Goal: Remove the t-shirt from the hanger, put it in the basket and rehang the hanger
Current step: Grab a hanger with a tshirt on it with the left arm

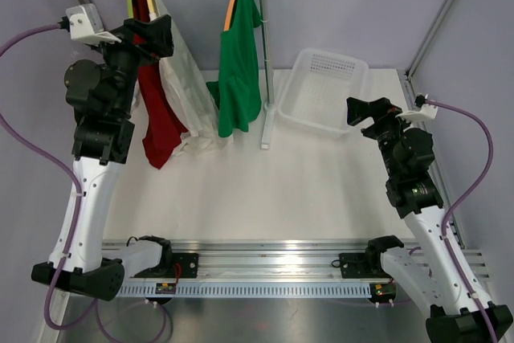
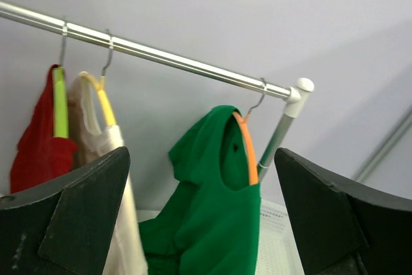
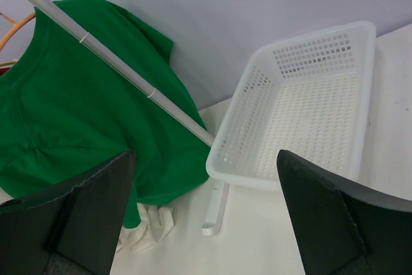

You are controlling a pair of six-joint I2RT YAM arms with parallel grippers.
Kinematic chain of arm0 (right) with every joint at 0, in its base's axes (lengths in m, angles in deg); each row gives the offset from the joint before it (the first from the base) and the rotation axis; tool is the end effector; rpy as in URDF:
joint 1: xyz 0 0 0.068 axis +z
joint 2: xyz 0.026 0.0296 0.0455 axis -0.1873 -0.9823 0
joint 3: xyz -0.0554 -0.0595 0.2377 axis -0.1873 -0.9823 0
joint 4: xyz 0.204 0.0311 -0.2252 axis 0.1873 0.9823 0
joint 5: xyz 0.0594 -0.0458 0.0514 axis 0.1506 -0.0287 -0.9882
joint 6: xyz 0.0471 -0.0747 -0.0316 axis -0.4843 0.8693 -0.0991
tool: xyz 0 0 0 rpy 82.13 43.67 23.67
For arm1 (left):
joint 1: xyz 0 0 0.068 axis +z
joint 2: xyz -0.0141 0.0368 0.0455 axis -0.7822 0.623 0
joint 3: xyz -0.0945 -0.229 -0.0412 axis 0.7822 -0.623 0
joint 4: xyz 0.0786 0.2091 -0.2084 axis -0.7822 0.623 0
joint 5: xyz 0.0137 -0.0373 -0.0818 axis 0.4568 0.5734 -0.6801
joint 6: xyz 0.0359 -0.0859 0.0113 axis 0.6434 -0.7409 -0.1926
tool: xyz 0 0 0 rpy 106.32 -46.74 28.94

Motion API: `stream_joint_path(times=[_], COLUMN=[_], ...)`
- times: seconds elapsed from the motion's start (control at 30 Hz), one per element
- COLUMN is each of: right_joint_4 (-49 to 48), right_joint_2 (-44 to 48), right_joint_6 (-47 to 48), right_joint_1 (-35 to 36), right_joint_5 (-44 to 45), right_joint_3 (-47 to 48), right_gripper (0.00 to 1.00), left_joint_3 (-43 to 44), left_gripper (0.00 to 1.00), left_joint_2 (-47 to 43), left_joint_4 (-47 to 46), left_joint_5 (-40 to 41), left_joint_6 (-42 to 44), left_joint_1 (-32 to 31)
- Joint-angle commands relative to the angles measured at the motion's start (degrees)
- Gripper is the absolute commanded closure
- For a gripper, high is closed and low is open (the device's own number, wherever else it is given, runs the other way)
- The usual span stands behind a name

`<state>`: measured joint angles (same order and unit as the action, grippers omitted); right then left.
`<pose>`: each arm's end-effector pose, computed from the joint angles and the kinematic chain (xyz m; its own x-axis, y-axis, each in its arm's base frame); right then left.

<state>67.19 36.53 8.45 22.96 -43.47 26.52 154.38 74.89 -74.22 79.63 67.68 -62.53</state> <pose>0.2857 0.0522 0.3631 0.0157 0.5249 -0.8510 -0.1293 0.8450 0.5188 0.3054 -0.0524 0.5598 0.2874 -0.4123 -0.8645 0.2289 0.9060 -0.3559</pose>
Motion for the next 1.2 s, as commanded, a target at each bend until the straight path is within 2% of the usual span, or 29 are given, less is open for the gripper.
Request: stream_joint_path(times=[0.0, 0.1, 0.23, 0.33, 0.47, 0.7, 0.93, 1.17], right_joint_4=[-4.85, -6.17, -6.62, -6.18, -7.23, -7.23, -7.23, -7.41], right_joint_2=[-0.44, -1.14, -3.24, -4.65, -5.62, -6.94, -5.98, -5.97], right_joint_6=[-1.58, -1.84, -1.76, -1.67, -1.84, -0.79, -0.70, -0.96], right_joint_1=[0.14, 0.14, 0.14, 0.14, 0.14, 0.14, 0.14, 0.14], right_joint_5=[0.48, 1.01, 0.31, -1.36, -3.56, -5.49, -5.32, -5.58], right_joint_3=[1.79, 1.26, 1.96, 3.63, 3.99, 5.22, 4.60, 4.34], right_gripper=[0.01, 0.00, 0.00, 0.00, 0.00, 0.01, 0.01, 0.00], left_joint_3=[-0.53, -0.80, 2.97, 6.93, 13.42, 32.74, 41.46, 41.92], left_gripper=[0.01, 0.01, 0.01, 0.01, 0.01, 0.01, 0.05, 0.08], left_joint_2=[1.19, 1.45, 6.09, 9.35, 15.93, 28.06, 35.80, 38.71], left_joint_4=[-5.90, -6.79, -4.68, -2.75, 1.37, 13.94, 17.03, 14.93], left_joint_5=[-7.76, -8.64, -9.61, -7.42, -0.83, -1.52, -4.16, -4.25], left_joint_6=[-1.44, -1.26, -0.39, 1.89, 5.06, 5.33, 5.50, 7.79], left_joint_1=[0.00, -0.44, -2.28, -5.36, -8.26, -8.62, -8.70, -9.14])
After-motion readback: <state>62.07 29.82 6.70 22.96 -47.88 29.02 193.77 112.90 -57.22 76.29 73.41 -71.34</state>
